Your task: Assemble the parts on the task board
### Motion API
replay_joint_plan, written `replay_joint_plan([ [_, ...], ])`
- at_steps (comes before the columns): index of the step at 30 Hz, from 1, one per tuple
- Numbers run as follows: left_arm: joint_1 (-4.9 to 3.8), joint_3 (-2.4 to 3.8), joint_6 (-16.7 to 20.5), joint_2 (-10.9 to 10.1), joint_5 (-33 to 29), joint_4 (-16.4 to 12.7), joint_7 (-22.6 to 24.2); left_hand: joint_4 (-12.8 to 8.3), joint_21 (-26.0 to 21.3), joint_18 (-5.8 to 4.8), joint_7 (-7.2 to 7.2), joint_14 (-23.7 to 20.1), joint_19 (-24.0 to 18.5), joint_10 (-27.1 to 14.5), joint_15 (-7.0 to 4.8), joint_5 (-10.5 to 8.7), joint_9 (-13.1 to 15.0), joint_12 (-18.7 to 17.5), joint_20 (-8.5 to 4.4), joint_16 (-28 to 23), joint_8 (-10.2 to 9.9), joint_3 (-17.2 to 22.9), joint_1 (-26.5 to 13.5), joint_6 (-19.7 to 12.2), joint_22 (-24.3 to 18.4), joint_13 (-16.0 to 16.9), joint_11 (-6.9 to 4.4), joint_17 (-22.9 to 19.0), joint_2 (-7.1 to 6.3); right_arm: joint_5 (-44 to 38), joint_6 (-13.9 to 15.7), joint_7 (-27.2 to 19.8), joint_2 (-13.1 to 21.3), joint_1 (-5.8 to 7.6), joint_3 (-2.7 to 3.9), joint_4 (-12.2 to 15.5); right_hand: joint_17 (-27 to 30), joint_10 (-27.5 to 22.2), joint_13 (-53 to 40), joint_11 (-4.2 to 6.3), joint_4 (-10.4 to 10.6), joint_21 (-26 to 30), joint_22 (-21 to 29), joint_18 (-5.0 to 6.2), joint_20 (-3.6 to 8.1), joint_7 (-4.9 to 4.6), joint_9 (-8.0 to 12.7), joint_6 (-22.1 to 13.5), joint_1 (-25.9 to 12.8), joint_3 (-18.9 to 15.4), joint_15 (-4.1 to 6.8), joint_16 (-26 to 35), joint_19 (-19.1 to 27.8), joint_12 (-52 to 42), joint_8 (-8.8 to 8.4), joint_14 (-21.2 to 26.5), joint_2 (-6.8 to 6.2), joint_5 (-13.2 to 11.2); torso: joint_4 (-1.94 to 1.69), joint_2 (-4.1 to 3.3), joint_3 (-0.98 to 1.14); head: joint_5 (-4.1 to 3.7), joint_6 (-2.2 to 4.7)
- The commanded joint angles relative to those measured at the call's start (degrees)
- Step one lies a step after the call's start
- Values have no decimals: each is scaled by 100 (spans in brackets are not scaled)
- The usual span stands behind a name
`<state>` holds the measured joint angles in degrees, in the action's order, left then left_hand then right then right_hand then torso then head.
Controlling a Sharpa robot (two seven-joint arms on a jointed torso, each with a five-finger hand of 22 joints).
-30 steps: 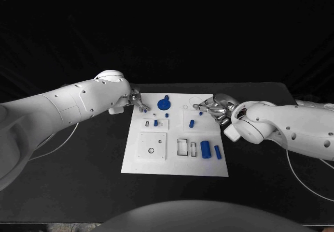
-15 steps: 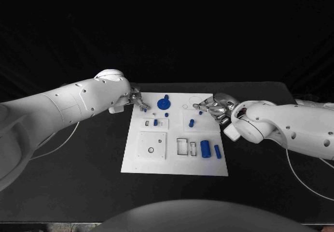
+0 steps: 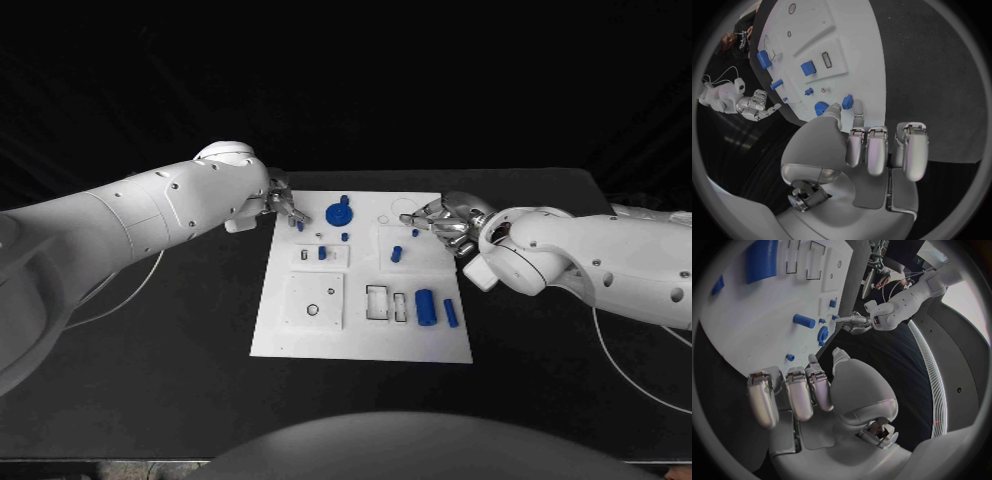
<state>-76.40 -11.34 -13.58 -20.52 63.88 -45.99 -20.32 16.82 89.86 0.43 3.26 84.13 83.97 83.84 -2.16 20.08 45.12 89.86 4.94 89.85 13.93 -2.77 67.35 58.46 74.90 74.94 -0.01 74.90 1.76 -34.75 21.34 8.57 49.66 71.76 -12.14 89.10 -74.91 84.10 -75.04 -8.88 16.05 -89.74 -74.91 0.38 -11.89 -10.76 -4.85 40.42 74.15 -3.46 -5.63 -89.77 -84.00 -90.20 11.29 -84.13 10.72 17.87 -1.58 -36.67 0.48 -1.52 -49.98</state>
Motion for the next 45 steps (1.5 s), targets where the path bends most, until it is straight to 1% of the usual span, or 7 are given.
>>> replay_joint_plan([
  [1, -1, 3, 24, 19, -21, 1, 89, -13, 14, -43, -11, 587, 603, 616, 10, 22, 13, 14, 18, 15, 32, -20, 71, 49, 1510, 1506, 5, 1510, 32, -20, -85, -3, -2, -3, 0, 5, -1509, 590, -1496, -37, -12, -26, -1509, -38, -25, -254, -6, -35, 56, -15, -32, -23, -600, 20, 30, -587, 19, 14, -1, 0, 1, -1, -2],
  [18, -1, 3, -96, 3, -182, -36, 125, -18, 14, -43, -32, 587, 603, 616, -9, 25, 33, 14, 7, 15, 60, 11, 244, 35, 1510, 1506, -17, 1510, 52, -20, -84, -1, 3, -3, 0, 0, -1509, 590, -1496, -37, -14, -26, -1509, -38, -25, -255, -6, -34, 61, -14, -32, -23, -600, 20, 33, -587, 19, 21, 0, 3, -2, -23, -2],
  [31, -1, 3, -117, 0, -176, -34, 114, -14, 14, -43, -72, 587, 603, 616, -44, 61, 65, 14, -24, 15, 121, 218, 739, 19, 1510, 1506, -55, 1510, 151, -21, -85, -1, 3, -3, 0, 4, -1509, 590, -1496, -38, -18, -26, -1509, -38, -26, -255, -6, -32, 69, -12, -32, -23, -600, 20, 36, -587, 20, 35, 0, -1, -1, -23, -2],
  [34, -1, 3, -145, -3, -172, -30, 126, -9, 14, -43, -88, 587, 603, 616, -63, 485, 94, 14, -41, 15, 164, 341, 970, 22, 1510, 1506, -73, 1510, 86, -21, -80, 0, 6, -3, 0, 6, -1509, 590, -1496, -38, -19, -26, -1509, -38, -26, -255, -6, -32, 71, -11, -32, -23, -600, 20, 36, -587, 20, 38, 3, -1, 1, -18, -2],
  [36, -1, 3, -165, -6, -171, -30, 136, -11, 14, -43, -93, 587, 603, 616, -66, 622, 108, 14, -48, 15, 184, 386, 1046, 21, 1510, 1506, -77, 1510, 39, -21, -79, 0, 8, -3, 0, 7, -1509, 590, -1496, -38, -19, -26, -1509, -38, -26, -255, -6, -32, 71, -11, -32, -23, -600, 20, 36, -587, 20, 38, 4, -2, 2, -20, -2],
  [40, -1, 3, -159, -12, -169, -28, 179, -20, 14, -43, -104, 587, 603, 616, -74, 840, 133, 14, -61, 15, 220, 493, 1205, 22, 1510, 1506, -88, 1510, -54, -22, -76, 0, 6, -3, 0, 3, -1509, 590, -1496, -38, -21, -26, -1509, -38, -26, -255, -6, -32, 76, -10, -32, -23, -600, 20, 37, -587, 21, 48, 3, 5, -2, -30, -2],
  [45, -1, 3, -60, -43, -169, -53, 261, -30, 14, -43, -117, 587, 603, 616, -83, 903, 160, 14, -72, 15, 259, 618, 1402, 29, 1510, 1506, -98, 1510, -158, -22, -74, 0, 7, -3, 0, -1, -1509, 590, -1496, -38, -21, -26, -1509, -38, -26, -255, -6, -32, 76, -10, -32, -23, -600, 20, 37, -587, 21, 48, 0, 1, 0, -31, -2],
])
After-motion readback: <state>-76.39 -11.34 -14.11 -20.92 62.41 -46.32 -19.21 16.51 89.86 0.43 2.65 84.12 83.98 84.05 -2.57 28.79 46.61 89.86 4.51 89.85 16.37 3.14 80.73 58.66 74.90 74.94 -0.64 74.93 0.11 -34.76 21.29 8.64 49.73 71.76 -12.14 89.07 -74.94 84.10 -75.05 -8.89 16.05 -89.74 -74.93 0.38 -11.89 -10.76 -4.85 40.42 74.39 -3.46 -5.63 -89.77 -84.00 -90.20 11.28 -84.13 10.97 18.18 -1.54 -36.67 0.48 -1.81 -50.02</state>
